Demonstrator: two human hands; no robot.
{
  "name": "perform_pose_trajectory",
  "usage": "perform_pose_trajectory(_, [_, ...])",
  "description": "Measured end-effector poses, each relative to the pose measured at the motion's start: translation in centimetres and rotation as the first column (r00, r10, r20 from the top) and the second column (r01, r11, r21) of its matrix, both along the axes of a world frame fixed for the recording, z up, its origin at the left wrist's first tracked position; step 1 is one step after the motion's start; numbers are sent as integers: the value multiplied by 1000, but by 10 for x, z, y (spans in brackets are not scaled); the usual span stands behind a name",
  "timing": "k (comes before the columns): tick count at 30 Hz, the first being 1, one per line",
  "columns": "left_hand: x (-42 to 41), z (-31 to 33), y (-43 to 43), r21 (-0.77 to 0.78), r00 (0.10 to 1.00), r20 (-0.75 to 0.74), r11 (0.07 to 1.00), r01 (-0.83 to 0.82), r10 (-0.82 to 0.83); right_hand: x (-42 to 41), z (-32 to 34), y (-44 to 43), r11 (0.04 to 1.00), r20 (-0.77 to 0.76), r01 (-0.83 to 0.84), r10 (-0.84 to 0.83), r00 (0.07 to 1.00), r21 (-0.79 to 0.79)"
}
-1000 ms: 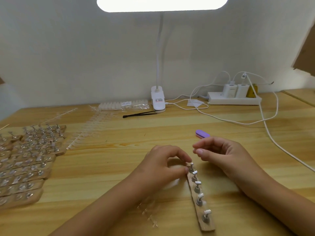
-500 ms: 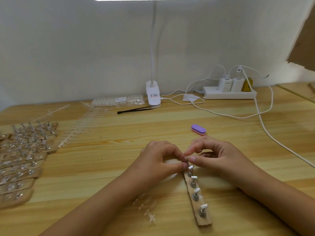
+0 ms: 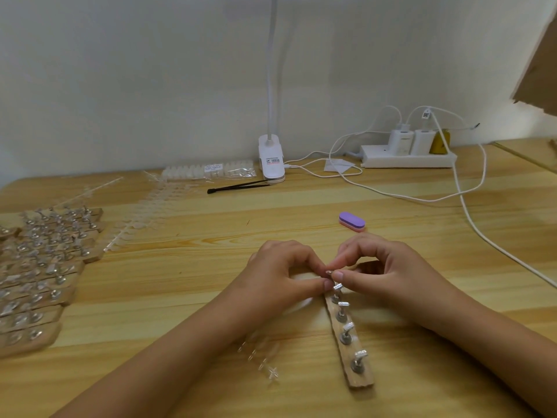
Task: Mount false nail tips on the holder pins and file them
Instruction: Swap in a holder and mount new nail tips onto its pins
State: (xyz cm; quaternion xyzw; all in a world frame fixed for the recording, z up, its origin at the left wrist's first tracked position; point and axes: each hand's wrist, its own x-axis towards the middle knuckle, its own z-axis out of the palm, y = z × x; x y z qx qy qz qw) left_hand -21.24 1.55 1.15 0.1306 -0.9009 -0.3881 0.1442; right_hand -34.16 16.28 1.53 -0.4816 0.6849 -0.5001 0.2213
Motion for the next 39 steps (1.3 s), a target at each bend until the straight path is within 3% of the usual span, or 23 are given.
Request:
perform_pose_trajectory(5, [18,27,-18,74,991,133,997,7,-17,2,2,5,1000,-21,-12,12,1000,8])
perform_pose_trajectory(7, [36,41,-31,14,988,153,999,31,-33,4,3,7,997,-60,-53,56,997,62])
perform_pose_trajectory(9, [56,47,-38,-89,957,276,989,117,-88,5,5,8,993,-131,-68,80,988,98])
perform_pose_trajectory(12, [82,31,-38,-266,904,421,942,205,-77,6,13,11,999,-337,-11,26,941,46])
perform_pose_trajectory(16, [98,13,-23,-262,956,283,952,158,-80,20,24,15,995,-530,-4,-51,847,-103])
perform_pose_trajectory(19, [96,11,-16,-243,980,187,963,119,-74,40,21,14,994,-613,-56,-12,790,-92])
perform_pose_trajectory(24, [93,17,-5,90,992,119,995,39,-49,58,9,12,997,-731,-81,68,679,17])
perform_pose_trajectory(30, [94,20,2,104,998,-63,994,13,-6,62,13,10,999,-724,-42,25,689,-5])
perform_pose_trajectory(33, [93,23,7,186,987,-157,982,-3,33,62,18,11,998,-635,-52,27,772,-22])
perform_pose_trajectory(36, [93,24,13,193,991,-122,981,-33,57,59,23,14,997,-470,-68,37,882,-48])
perform_pose_trajectory(39, [92,21,18,164,992,-88,983,-77,92,59,28,16,997,-546,-48,4,838,-68])
